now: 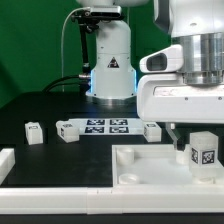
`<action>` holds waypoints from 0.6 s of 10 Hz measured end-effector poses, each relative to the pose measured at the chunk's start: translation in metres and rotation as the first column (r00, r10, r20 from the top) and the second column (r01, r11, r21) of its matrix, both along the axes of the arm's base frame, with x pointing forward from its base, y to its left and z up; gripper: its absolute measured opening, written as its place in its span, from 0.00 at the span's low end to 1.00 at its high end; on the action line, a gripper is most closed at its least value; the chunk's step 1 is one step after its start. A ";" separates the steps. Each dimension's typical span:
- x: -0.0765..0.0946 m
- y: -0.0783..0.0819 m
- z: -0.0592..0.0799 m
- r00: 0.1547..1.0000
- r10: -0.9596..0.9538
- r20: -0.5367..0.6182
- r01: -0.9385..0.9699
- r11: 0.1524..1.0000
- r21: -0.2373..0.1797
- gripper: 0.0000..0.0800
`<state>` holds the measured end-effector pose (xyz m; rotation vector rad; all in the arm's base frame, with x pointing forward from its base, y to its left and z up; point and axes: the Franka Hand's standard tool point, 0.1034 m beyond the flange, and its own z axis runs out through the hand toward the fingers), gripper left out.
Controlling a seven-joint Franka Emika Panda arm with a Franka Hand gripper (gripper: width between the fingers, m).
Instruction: Assemble one leg
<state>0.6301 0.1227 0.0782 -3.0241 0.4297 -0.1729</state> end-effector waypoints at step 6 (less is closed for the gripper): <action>0.002 -0.005 0.002 0.936 0.353 0.015 -0.351 0.934 -0.066 0.67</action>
Offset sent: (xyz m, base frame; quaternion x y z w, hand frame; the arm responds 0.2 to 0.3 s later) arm 0.0006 -0.0015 0.0001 0.0069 0.0068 -0.2675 0.9635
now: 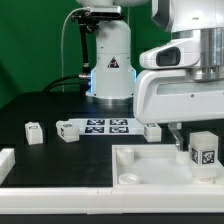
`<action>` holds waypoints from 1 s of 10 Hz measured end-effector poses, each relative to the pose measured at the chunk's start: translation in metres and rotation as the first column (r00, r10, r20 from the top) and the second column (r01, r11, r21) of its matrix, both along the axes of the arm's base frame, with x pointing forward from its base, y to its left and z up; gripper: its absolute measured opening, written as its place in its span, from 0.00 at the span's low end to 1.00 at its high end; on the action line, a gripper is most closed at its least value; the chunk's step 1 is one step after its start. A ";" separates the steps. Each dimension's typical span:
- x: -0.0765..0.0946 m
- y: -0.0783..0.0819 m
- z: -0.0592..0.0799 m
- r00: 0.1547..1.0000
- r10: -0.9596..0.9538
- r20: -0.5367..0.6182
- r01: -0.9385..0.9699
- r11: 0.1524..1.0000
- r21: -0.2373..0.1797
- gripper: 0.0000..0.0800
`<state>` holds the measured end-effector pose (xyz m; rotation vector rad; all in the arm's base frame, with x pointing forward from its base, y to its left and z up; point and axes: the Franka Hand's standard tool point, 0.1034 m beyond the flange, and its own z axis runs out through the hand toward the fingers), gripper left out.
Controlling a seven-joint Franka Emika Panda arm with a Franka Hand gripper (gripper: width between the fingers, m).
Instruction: Assemble one leg
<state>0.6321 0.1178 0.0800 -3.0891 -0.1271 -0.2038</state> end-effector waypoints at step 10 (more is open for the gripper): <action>-0.002 -0.001 -0.002 0.748 -0.664 -0.011 0.664 0.747 0.041 0.36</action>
Offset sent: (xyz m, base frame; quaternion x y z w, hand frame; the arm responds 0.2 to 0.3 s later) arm 0.0000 0.0000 0.0000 0.0000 0.0000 0.0899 0.9960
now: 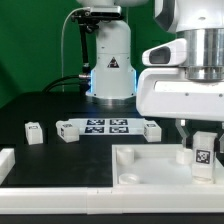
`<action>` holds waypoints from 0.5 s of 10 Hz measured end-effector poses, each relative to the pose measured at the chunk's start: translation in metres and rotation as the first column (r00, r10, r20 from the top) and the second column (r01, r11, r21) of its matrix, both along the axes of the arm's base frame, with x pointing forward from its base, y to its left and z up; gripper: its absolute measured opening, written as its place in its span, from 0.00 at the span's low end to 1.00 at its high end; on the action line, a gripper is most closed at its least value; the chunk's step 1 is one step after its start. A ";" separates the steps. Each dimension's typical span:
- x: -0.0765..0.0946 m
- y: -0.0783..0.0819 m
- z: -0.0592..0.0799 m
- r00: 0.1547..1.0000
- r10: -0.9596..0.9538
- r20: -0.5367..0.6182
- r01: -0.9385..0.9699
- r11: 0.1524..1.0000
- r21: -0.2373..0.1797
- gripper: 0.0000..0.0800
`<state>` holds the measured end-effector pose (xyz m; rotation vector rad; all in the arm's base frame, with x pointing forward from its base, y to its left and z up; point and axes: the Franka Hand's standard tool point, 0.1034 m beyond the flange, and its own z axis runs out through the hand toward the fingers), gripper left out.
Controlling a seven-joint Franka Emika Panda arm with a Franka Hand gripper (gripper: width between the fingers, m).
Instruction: Assemble one leg
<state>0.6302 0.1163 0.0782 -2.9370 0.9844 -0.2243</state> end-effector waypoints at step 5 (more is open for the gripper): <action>-0.001 -0.006 -0.002 0.821 -0.569 -0.040 0.571 0.821 0.030 0.37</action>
Offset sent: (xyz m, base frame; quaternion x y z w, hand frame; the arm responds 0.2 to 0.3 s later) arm 0.0155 -0.0126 -0.0010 -0.0449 0.0499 0.3174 0.9459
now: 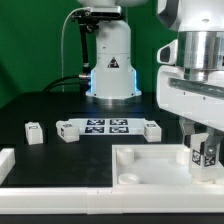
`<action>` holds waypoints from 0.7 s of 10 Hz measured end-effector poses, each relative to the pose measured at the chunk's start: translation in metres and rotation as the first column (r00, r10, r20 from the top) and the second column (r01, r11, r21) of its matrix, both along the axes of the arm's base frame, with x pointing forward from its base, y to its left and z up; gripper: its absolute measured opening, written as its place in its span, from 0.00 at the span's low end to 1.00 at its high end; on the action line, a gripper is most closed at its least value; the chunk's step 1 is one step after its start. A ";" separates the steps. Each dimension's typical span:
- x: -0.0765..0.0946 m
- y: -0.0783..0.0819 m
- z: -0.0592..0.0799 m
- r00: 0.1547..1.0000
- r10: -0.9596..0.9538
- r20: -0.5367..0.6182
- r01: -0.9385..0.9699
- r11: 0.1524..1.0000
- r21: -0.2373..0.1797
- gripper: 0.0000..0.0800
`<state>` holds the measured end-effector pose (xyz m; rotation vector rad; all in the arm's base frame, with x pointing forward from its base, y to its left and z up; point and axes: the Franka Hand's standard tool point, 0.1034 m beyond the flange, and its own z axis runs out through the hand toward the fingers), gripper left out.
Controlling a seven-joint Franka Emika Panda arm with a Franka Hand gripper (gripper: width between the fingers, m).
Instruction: Assemble one leg
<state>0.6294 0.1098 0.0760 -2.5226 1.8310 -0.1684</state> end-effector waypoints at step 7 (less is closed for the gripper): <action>-0.001 0.008 0.002 0.989 0.145 0.040 -0.146 0.989 0.008 0.80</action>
Offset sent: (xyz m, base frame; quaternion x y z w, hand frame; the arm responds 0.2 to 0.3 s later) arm 0.0000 0.0000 0.0000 0.0000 0.0000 -0.0899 0.9960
